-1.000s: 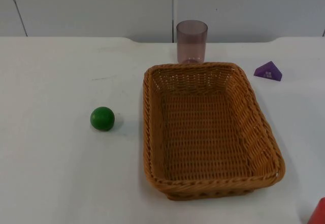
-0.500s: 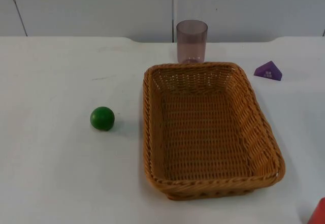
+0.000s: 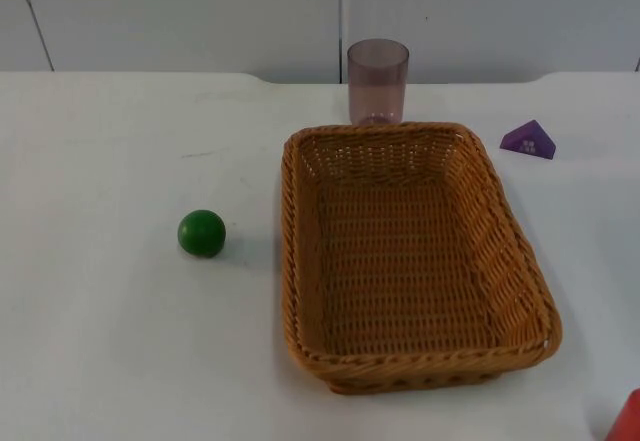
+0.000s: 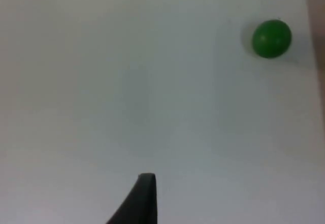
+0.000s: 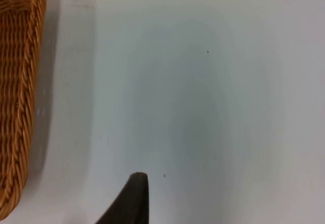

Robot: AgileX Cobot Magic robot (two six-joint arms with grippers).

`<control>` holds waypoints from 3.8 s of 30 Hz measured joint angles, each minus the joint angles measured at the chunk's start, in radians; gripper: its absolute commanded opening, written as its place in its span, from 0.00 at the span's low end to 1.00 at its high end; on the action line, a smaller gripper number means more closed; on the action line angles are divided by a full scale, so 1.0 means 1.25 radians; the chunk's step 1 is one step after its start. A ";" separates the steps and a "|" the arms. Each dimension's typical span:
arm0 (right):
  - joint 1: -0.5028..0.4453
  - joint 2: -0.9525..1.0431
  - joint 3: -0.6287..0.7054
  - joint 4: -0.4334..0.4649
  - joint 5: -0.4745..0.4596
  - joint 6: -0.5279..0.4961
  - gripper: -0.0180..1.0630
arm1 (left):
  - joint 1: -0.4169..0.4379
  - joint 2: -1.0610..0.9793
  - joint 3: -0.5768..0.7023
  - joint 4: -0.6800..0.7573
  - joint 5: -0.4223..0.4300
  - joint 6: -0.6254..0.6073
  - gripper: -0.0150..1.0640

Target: Pick up the basket with the left hand and place the triangular block into the basket with the right hand.

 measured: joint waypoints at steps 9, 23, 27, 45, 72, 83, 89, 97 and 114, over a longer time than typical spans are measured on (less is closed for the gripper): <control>0.000 0.000 0.000 0.000 -0.005 0.000 0.99 | -0.108 0.177 -0.029 -0.092 -0.057 0.057 0.85; 0.000 0.000 0.000 0.000 -0.015 0.000 0.99 | -0.303 0.551 -0.294 -0.097 -0.089 -0.021 0.85; 0.000 0.000 0.000 0.000 -0.014 0.000 0.99 | -0.322 0.615 -0.347 -0.098 -0.090 -0.047 0.85; 0.000 0.000 0.000 0.000 -0.016 0.000 0.99 | -0.358 0.794 -0.415 -0.119 -0.176 -0.114 0.85; 0.000 0.000 0.000 0.000 -0.018 -0.002 0.99 | -0.369 0.854 -0.420 -0.184 -0.216 -0.138 0.01; 0.000 0.000 0.000 0.000 -0.019 -0.002 0.99 | -0.368 0.662 -0.411 -0.179 -0.088 -0.149 0.01; 0.000 0.000 0.000 0.000 -0.019 -0.002 0.99 | -0.327 0.558 -0.363 -0.179 -0.029 -0.143 0.01; 0.000 0.000 0.000 0.001 -0.019 -0.002 0.99 | -0.272 0.463 -0.215 -0.213 -0.034 -0.061 0.01; 0.000 0.000 0.000 0.030 -0.033 0.000 0.99 | -0.149 0.388 0.027 -0.324 -0.108 0.174 0.01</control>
